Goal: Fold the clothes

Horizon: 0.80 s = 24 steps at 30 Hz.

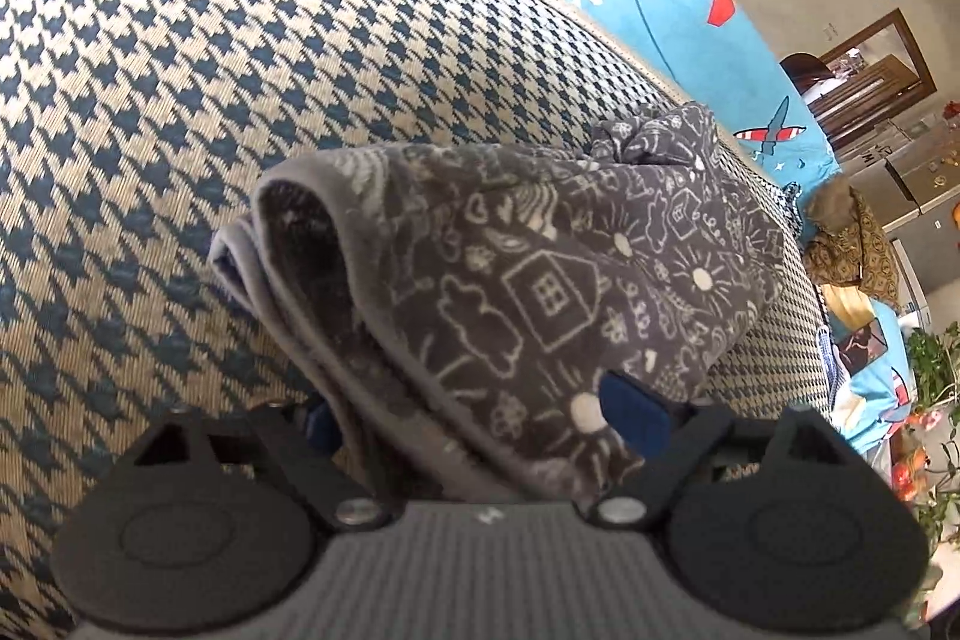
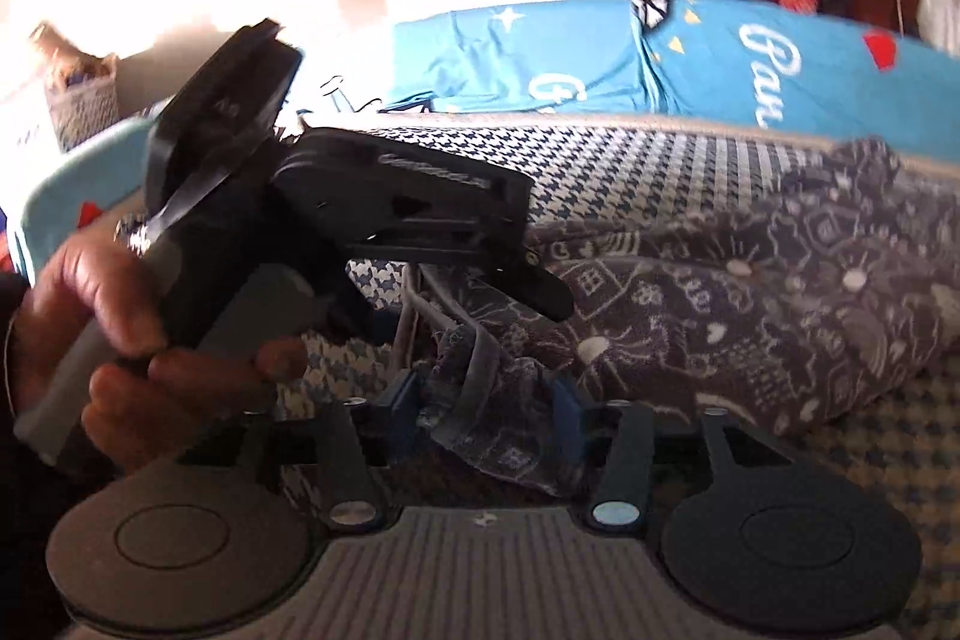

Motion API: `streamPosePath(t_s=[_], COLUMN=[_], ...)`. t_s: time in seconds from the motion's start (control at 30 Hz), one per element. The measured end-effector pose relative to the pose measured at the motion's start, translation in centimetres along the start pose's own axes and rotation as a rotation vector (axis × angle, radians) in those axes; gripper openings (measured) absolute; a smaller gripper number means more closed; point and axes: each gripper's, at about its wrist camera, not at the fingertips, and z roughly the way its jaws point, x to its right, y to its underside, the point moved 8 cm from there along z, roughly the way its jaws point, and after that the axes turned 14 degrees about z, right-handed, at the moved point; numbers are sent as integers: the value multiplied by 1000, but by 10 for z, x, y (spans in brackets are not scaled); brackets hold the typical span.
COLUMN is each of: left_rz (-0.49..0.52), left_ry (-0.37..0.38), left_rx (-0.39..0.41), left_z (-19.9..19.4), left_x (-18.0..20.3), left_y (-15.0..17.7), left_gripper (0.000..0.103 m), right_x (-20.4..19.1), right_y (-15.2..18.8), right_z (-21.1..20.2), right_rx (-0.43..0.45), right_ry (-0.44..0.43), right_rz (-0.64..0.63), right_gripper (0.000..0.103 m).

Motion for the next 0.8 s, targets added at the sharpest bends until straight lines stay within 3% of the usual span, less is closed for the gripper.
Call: streamPosePath(t_s=[0.1, 0.4, 0.7, 0.8], left_rz=[1, -25, -45, -43], left_ry=[10, 49, 62, 55], left_rx=[6, 1, -14, -19], left_z=[-2, -5, -5, -5], left_x=[0, -4, -7, -9], left_y=[-3, -14, -17, -17], left_gripper=[86, 86, 86, 86], right_x=[-7, -13, -19, -19], right_y=[6, 23, 38, 39], right_z=[-2, 5, 31, 45], right_rx=[-3, -12, 4, 41], right_ry=[6, 52, 172, 259], right_rz=[-81, -262, -472, -561], right_gripper=[60, 64, 68, 68])
